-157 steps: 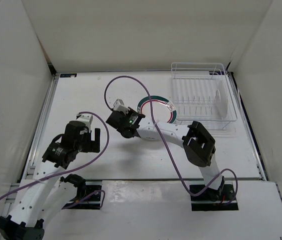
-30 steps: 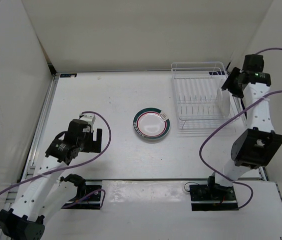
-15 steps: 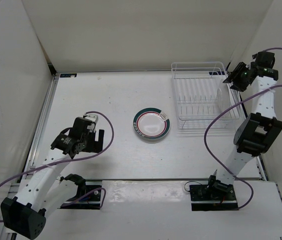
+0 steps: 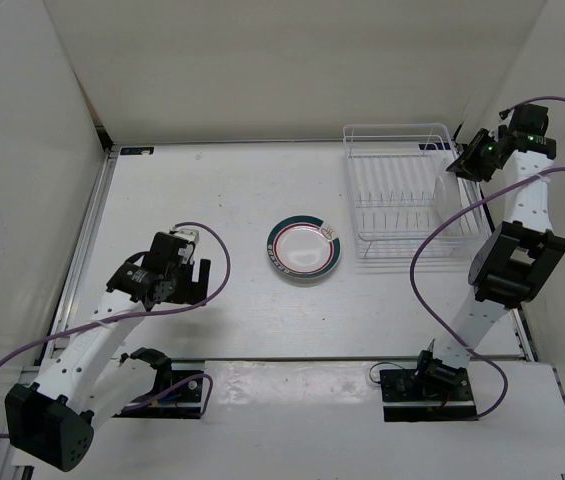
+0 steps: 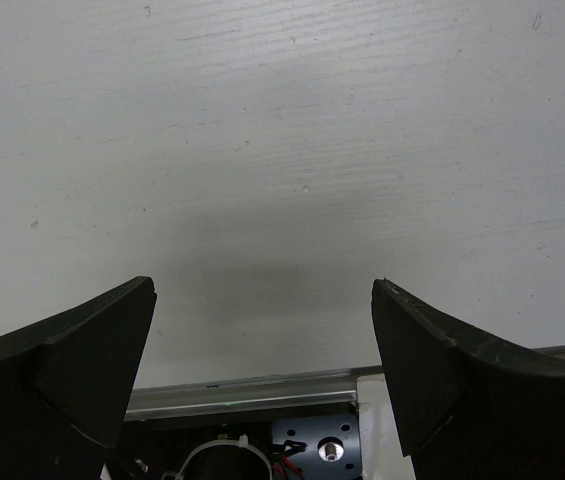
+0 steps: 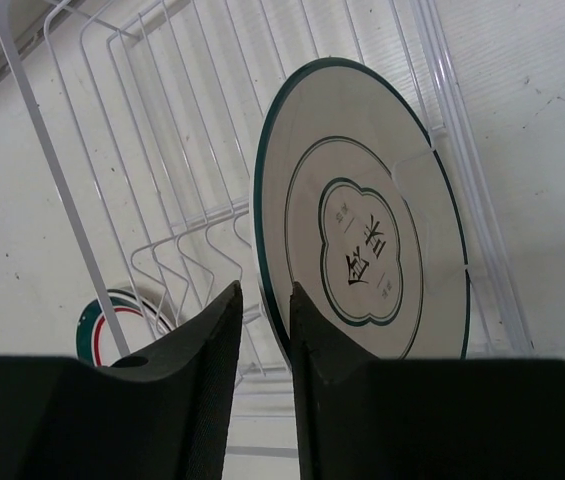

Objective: Unload the plates from the dish rack

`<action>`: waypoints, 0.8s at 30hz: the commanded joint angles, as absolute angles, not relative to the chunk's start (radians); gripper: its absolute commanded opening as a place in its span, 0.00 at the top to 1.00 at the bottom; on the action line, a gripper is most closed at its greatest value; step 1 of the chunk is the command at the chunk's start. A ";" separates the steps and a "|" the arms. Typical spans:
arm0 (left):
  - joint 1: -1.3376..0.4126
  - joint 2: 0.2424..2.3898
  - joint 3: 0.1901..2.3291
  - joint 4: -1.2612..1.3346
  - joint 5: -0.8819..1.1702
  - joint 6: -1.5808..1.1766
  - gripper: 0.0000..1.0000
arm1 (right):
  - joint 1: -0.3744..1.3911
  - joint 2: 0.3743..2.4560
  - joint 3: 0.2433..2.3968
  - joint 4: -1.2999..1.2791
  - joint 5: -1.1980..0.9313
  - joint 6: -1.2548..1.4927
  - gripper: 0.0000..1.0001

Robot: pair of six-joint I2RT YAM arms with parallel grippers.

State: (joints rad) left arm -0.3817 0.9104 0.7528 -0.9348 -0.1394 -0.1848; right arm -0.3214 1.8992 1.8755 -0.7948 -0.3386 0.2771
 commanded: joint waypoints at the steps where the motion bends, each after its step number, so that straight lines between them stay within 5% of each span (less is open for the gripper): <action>1: -0.383 0.894 0.788 -0.933 -0.147 -0.189 0.00 | -0.330 1.875 1.870 -0.796 -0.367 0.268 0.71; 24: -0.385 0.896 0.790 -0.936 -0.155 -0.189 0.00 | -0.328 1.901 1.930 -0.842 -0.350 0.253 0.86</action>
